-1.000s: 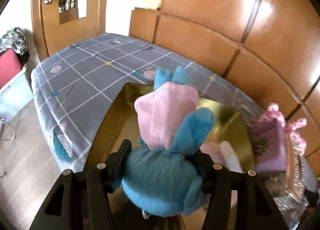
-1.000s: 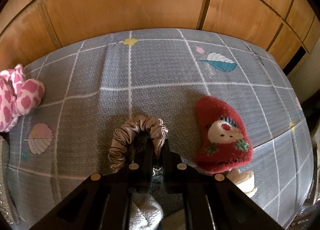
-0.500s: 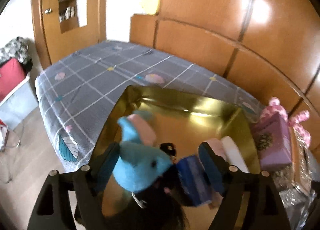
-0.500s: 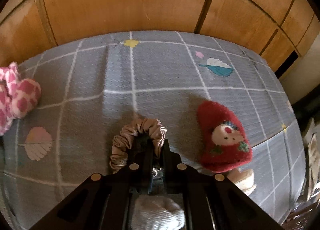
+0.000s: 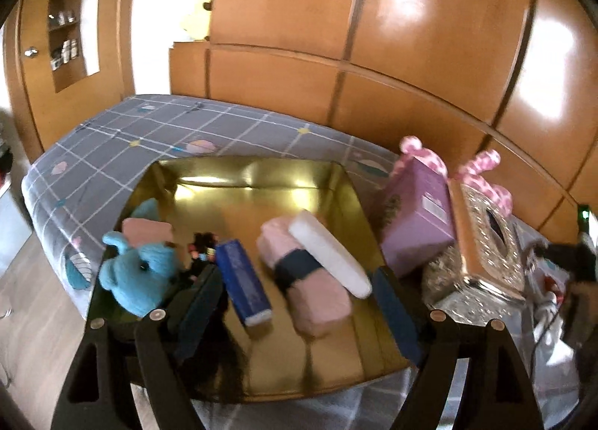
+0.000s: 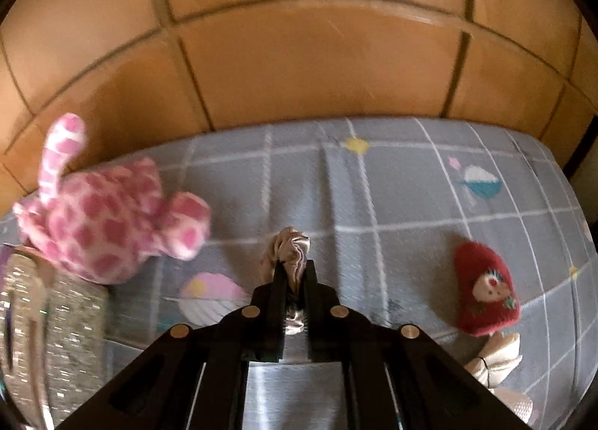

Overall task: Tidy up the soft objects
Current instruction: 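Carry the white knit doll into the tray and release it with the right tool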

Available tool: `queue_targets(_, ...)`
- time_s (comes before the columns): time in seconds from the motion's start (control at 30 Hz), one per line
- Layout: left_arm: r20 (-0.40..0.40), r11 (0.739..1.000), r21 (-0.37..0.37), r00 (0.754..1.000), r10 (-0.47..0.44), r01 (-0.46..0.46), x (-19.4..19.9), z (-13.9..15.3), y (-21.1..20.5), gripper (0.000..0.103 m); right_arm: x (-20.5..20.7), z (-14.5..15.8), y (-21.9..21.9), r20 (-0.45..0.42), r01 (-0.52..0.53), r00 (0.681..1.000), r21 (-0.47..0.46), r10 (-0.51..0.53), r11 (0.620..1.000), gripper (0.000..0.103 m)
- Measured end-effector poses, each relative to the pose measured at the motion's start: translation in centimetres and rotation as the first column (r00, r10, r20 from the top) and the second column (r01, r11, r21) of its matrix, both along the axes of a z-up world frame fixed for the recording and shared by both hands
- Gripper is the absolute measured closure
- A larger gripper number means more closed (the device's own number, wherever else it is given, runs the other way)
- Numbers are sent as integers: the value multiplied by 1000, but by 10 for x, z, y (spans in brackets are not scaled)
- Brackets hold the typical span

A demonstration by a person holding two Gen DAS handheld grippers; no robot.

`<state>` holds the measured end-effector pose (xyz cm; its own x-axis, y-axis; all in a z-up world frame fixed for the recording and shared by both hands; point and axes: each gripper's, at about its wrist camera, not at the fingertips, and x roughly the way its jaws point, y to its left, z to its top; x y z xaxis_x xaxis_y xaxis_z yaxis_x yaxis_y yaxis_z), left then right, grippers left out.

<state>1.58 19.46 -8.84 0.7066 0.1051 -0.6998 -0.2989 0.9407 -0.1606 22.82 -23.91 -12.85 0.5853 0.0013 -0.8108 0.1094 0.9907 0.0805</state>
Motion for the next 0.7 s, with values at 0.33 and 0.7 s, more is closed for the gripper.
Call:
queue_targets(0.33,-4,999,-13,999,-50,50,-9,-1,-17,20,15,60,64,113,-112,987,13,110,994,98)
queue_targets(0.7,14,999,14,999,-38,38,-24,5,-13,20,2,118,192,260,-408,889,73,377,910,98)
